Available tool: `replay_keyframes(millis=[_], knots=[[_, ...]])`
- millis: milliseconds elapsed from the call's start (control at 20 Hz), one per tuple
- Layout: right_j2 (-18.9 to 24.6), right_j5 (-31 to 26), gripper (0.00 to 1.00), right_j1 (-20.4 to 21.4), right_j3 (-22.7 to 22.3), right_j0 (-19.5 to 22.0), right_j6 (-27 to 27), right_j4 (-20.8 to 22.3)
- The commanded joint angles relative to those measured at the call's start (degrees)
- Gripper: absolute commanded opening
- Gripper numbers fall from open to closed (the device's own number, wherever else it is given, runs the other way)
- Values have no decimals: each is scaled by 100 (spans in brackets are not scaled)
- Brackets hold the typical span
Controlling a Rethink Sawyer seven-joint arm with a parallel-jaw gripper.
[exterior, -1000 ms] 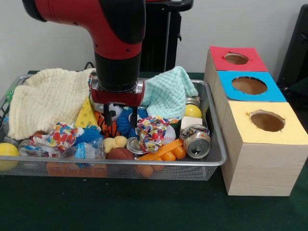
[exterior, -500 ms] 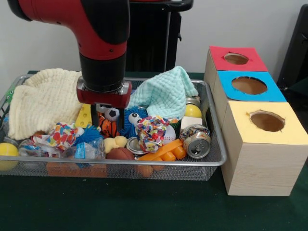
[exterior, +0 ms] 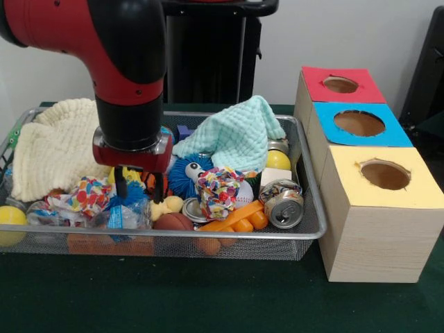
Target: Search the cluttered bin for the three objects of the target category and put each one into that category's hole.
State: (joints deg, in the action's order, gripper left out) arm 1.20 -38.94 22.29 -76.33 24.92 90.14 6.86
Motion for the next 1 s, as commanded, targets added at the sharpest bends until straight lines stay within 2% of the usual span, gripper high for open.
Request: replay_keyframes(millis=[50,500,1000], knots=[[271,-296,100,-791,750,124,-121,320],[276,-289,100,-919,894,120,-162,315],[286,-77,100,-876,722,120,-101,340]])
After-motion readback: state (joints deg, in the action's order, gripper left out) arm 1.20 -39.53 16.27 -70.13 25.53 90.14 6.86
